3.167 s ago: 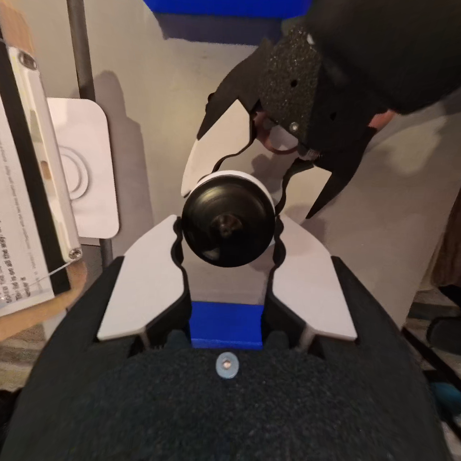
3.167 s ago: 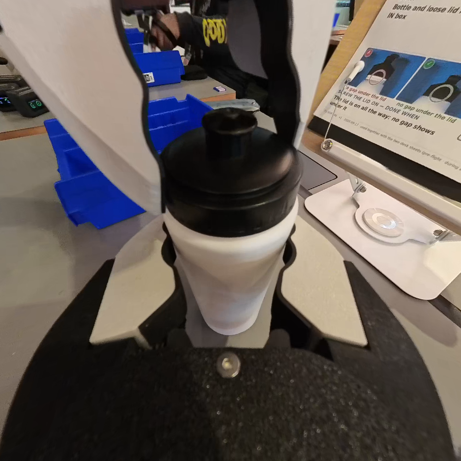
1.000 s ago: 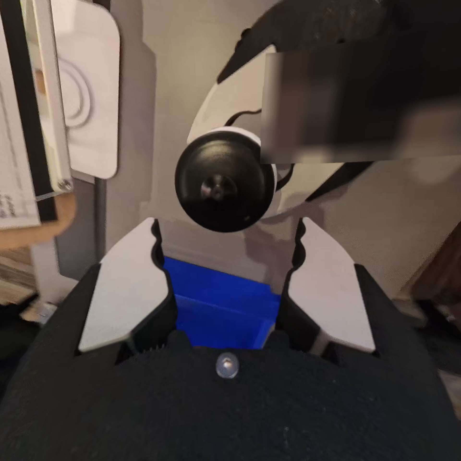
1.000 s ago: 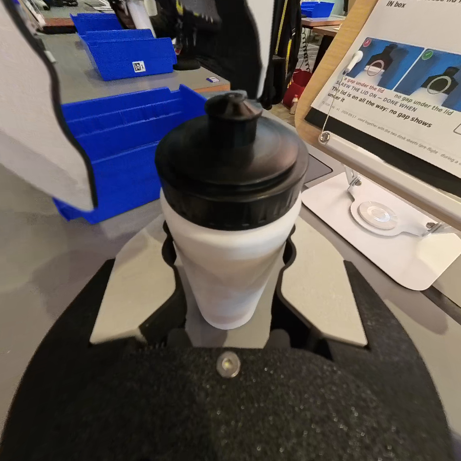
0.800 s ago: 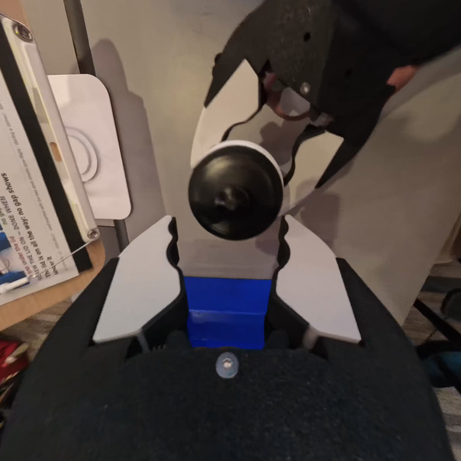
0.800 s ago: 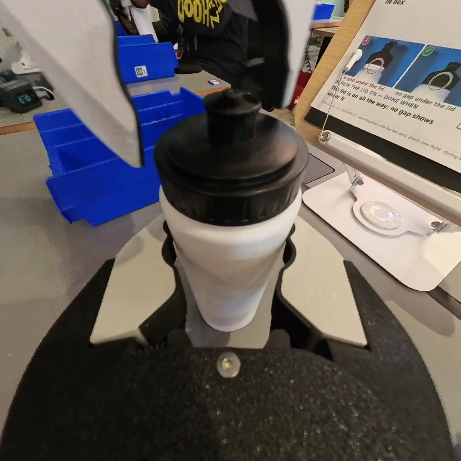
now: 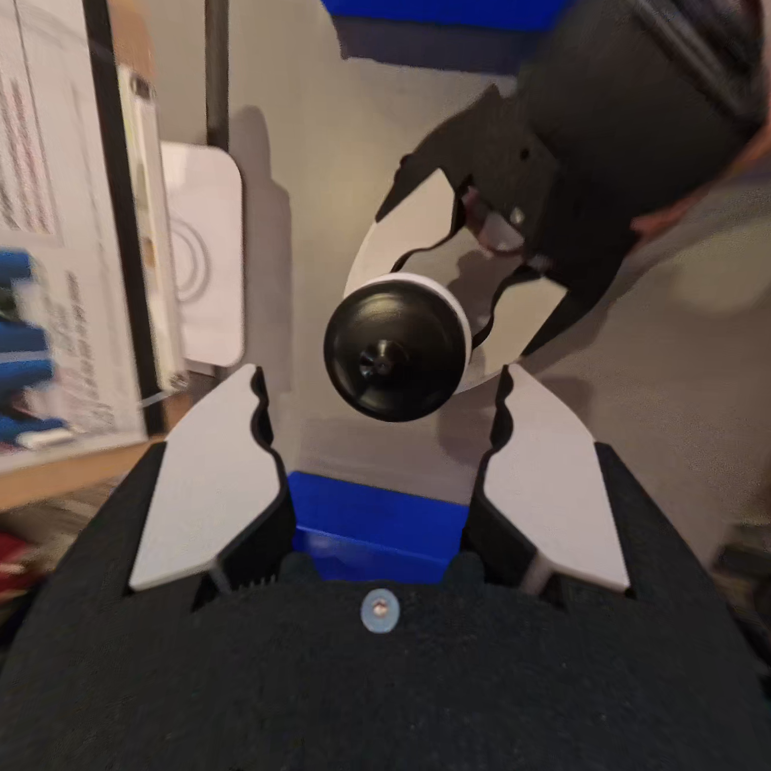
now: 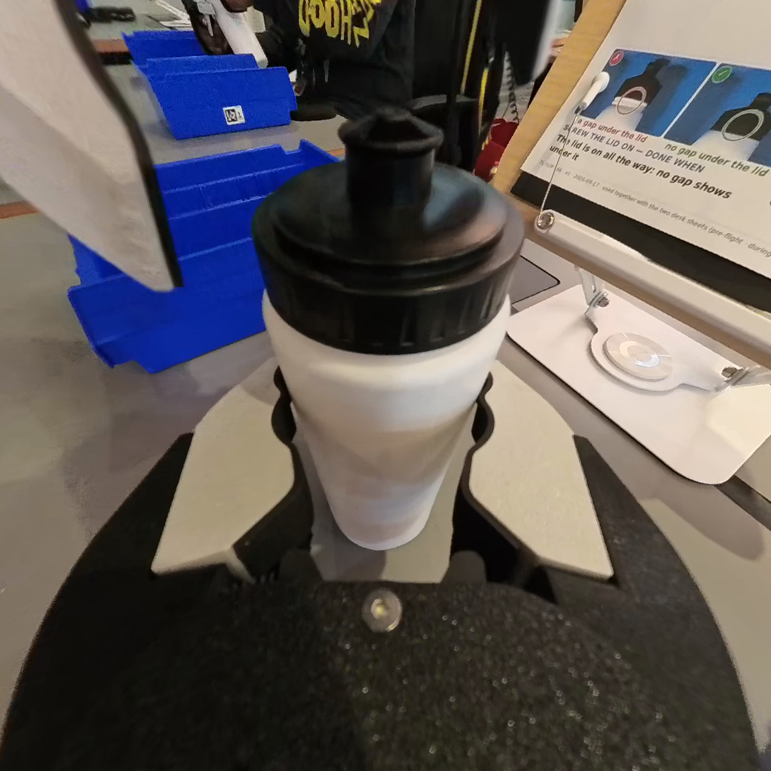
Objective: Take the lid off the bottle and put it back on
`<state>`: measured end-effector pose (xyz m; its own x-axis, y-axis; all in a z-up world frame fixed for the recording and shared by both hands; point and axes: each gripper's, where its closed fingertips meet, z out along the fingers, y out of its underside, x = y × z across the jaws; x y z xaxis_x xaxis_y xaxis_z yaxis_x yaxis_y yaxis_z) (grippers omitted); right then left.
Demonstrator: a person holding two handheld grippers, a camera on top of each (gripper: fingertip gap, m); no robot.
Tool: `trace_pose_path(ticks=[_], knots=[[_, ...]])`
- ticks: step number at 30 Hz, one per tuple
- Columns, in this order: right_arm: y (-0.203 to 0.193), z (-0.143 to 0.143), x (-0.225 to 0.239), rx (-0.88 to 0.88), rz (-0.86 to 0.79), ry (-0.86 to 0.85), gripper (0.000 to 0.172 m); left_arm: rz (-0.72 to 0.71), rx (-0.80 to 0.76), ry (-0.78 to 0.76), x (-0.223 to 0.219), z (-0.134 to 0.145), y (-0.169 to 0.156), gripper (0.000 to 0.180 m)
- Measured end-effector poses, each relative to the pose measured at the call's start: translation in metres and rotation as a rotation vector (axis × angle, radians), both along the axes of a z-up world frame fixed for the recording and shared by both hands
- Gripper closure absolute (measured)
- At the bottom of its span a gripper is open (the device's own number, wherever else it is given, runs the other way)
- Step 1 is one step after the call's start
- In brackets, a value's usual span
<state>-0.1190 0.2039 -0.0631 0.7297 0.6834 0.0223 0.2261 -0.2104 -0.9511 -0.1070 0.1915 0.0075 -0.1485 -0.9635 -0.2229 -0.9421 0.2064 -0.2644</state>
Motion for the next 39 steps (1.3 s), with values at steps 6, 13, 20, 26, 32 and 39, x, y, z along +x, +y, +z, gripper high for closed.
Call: trace_pose_path(ticks=[6,13,20,26,32,39], knots=[[0.000,0.000,-0.001,0.006,0.022,0.006,0.087,-0.136,-0.024,0.128,-0.002,-0.020,-0.002,0.108],[0.002,0.000,0.001,0.000,0.000,0.016,0.087,0.080,-0.107,0.071,0.002,-0.021,0.000,0.108],[0.002,0.001,-0.001,0.027,-0.020,0.006,0.087,0.514,-0.098,0.008,-0.001,-0.020,-0.006,0.107],[0.002,0.001,-0.002,0.021,0.010,0.011,0.087,0.181,-0.068,-0.029,0.009,-0.006,-0.003,0.082],[0.003,0.000,-0.002,0.018,0.039,0.005,0.087,-0.089,-0.105,0.063,-0.001,-0.012,0.004,0.098],[0.004,0.000,0.000,0.008,0.011,-0.001,0.086,0.070,-0.204,0.051,0.001,-0.013,-0.001,0.112]])
